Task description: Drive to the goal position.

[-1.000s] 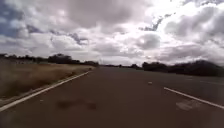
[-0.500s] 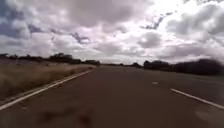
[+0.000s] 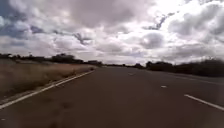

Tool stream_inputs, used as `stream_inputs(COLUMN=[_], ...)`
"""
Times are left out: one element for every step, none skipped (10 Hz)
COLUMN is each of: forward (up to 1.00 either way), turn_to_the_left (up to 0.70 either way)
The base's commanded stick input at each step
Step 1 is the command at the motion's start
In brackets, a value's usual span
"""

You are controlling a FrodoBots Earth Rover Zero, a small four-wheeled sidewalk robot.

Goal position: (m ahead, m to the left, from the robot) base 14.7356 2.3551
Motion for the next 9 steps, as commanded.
stream_inputs(forward=[0.85, 0.85, 0.85, 0.85, 0.85, 0.85, 0.85, 0.85, 0.85], turn_to_the_left=[0.00, 0.00, 0.00, 0.00, 0.00, 0.00, 0.00, 0.00, 0.00])
